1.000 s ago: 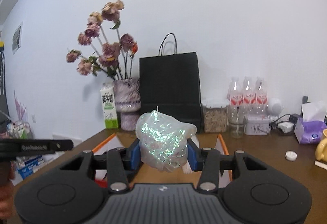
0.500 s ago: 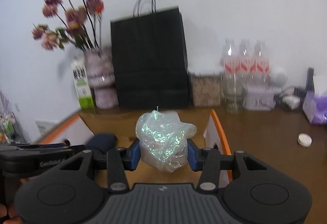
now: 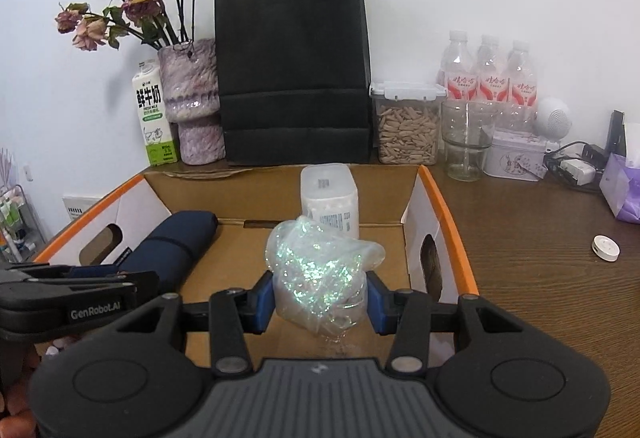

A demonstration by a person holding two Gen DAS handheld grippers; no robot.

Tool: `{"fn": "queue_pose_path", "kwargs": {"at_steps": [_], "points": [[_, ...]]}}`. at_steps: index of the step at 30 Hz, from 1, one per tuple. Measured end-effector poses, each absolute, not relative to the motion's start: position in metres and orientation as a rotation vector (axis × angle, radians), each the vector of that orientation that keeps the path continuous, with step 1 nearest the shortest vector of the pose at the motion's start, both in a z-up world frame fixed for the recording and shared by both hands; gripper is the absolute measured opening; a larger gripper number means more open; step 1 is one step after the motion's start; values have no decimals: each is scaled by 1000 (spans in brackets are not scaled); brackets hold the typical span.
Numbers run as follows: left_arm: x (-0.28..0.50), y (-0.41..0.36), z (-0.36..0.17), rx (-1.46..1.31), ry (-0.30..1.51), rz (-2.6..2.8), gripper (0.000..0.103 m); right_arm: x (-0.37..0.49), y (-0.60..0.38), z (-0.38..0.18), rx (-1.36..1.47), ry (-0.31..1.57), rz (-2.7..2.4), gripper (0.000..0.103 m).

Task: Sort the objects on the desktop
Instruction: 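Carry the orange flower and iridescent bag into the cardboard box and release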

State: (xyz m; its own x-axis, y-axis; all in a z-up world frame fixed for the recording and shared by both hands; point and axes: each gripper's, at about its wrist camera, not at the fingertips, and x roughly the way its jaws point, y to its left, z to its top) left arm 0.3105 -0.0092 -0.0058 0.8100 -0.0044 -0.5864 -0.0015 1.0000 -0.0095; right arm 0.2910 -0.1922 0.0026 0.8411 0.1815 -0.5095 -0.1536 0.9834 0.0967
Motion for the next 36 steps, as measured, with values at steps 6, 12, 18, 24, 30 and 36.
{"fn": "queue_pose_path", "kwargs": {"at_steps": [6,12,18,24,30,36], "points": [[307,-9,-5,-11,615,8,54,287,-192,5,42,534,171,57],[297,-10,4,-3,558,40,101,279,-194,12,36,496,164,95],[284,-7,15,-30,495,52,103,270,-198,21,44,469,166,103],[280,-6,20,-40,481,59,103,264,-201,28,53,446,164,103],[274,-8,28,-27,445,63,103,256,-199,37,42,425,169,103],[259,-6,50,-43,391,54,103,233,-193,61,-26,346,167,103]]}}
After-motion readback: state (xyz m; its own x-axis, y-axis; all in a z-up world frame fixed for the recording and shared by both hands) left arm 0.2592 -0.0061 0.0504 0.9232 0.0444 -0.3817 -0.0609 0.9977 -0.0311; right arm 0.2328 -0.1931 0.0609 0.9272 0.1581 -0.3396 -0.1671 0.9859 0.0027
